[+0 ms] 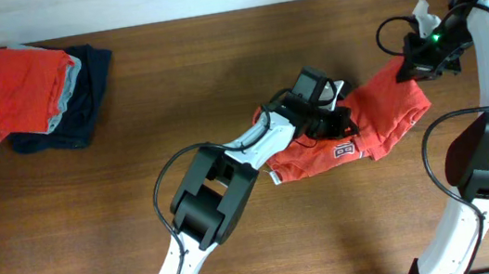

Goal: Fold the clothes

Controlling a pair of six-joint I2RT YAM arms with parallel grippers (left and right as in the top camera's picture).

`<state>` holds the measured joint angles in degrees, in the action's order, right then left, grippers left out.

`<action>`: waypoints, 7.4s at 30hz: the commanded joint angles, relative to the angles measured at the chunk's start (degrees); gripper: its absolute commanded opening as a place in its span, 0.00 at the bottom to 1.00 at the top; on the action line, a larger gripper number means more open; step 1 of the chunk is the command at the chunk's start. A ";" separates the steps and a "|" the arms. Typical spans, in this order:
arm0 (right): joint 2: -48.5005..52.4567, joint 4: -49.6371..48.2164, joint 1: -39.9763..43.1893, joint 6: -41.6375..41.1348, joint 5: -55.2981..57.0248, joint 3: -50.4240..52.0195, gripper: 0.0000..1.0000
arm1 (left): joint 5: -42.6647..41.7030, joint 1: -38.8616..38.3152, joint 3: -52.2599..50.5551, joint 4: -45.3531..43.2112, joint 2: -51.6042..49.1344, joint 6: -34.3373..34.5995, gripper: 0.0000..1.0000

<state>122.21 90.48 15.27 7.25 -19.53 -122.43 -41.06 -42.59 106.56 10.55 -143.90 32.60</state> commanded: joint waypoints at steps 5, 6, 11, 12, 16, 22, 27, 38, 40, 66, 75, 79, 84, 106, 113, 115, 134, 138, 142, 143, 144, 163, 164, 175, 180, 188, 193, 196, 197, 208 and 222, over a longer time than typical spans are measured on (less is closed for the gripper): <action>-0.39 -0.09 -3.15 -0.50 -1.66 -1.40 0.04 | -8.92 0.92 1.64 -1.77 -3.74 5.55 0.00; -0.39 -0.09 -3.32 -0.50 -1.66 -1.40 0.04 | -9.38 0.92 2.32 -1.75 -3.74 5.53 0.00; -0.39 0.24 -4.11 -0.50 -1.70 -1.40 0.04 | -11.47 1.62 6.86 -0.72 -3.72 5.09 0.00; -0.39 0.44 -4.42 -0.50 -1.68 -1.40 0.04 | -11.78 1.97 7.63 -0.59 -3.72 5.09 0.00; -0.42 0.87 -5.44 -0.48 -1.68 -1.40 0.04 | -11.72 3.54 8.87 -0.46 -3.72 5.09 0.00; -0.68 0.85 -6.27 -0.48 -1.68 -1.40 0.04 | -10.95 5.03 9.07 0.13 -3.72 4.04 0.00; -1.11 0.94 -6.27 -0.48 -1.68 -1.40 0.04 | -0.85 5.14 9.09 5.97 -3.76 0.13 0.00; -1.11 2.14 -8.66 -0.48 -2.95 -1.40 0.04 | 3.93 2.36 9.09 6.75 -5.09 -2.75 0.00; -1.25 2.25 -9.11 -0.48 -2.97 -1.40 0.04 | 3.96 2.23 9.07 7.41 -5.40 -2.97 0.00; -1.64 2.95 -16.74 -2.25 -2.54 -1.38 0.04 | 4.02 5.62 11.54 11.93 -4.28 -8.17 0.00; -1.64 2.95 -16.76 -2.21 -2.29 -1.38 0.04 | 4.00 9.88 16.33 14.05 -1.01 -8.50 0.00; -1.64 2.93 -16.76 -2.21 -2.29 -1.38 0.04 | 4.04 11.67 16.55 15.15 0.35 -8.76 0.00; -1.64 3.06 -16.87 -3.30 -2.29 -1.38 0.04 | 4.28 14.16 16.55 17.90 0.68 -8.76 0.00; 0.33 0.11 -27.78 -3.72 2.27 -1.01 0.04 | 24.61 18.12 16.55 41.42 0.68 -18.21 0.00; 2.95 -3.91 -32.09 -3.76 2.16 2.40 0.04 | 26.43 18.80 16.55 41.83 0.68 -19.47 0.00; 3.30 -5.22 -33.48 -3.78 2.16 4.04 0.04 | 27.71 19.15 16.55 41.81 0.68 -19.47 0.00; 3.85 -16.52 -41.24 -4.74 2.25 13.60 0.16 | 28.92 21.33 16.55 41.83 0.68 -19.47 0.00; 3.85 -18.78 -41.27 -4.76 1.29 17.90 0.14 | 28.94 21.40 16.55 41.83 0.68 -19.52 0.00; 3.85 -18.91 -41.27 -4.72 -2.62 19.26 0.11 | 29.55 21.40 16.55 41.81 0.68 -20.35 0.00; 3.85 -19.02 -41.27 -4.72 -3.34 19.26 0.10 | 29.92 21.40 16.55 41.79 0.68 -20.35 0.00; 3.85 -19.21 -41.27 -4.72 -4.00 19.26 0.10 | 30.45 21.40 16.55 41.81 0.68 -20.35 0.00; 3.85 -21.51 -41.11 -4.81 -10.27 19.26 0.10 | 30.86 21.40 16.52 42.05 0.68 -20.57 0.00; 3.85 -21.51 -41.07 -4.79 -10.27 19.26 0.11 | 30.86 21.40 16.52 42.10 0.68 -20.57 0.00; 3.85 -23.06 -41.18 -5.44 -12.04 19.26 0.25 | 31.04 21.40 16.52 42.10 0.68 -20.74 0.00; 3.85 -23.26 -41.20 -5.42 -12.04 19.26 0.47 | 31.04 21.40 16.52 42.10 0.68 -20.74 0.00; 3.67 -24.50 -39.87 2.95 -29.79 17.55 0.75 | 31.52 21.68 17.03 41.97 0.70 -22.27 0.00; 2.16 -22.80 -36.13 4.50 -32.59 14.49 0.77 | 31.54 22.97 19.41 42.51 1.66 -22.47 0.00; 0.42 -18.82 -32.85 7.85 -32.50 11.58 0.78 | 31.47 24.02 22.32 43.17 3.26 -22.47 0.00; -0.15 -17.20 -31.58 8.90 -32.26 10.38 0.78 | 31.50 24.33 23.34 43.67 3.89 -22.47 0.00; -2.84 -5.57 -12.41 9.22 -12.15 5.01 0.99 | 12.92 25.18 34.62 59.04 7.26 -34.29 0.00; -2.84 -6.08 1.99 9.25 -5.40 5.11 0.99 | -8.48 23.78 33.07 73.33 6.95 -49.00 0.00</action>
<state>120.16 84.40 16.12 15.66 -25.91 -117.10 -46.04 -17.91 140.59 83.18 -137.14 -12.49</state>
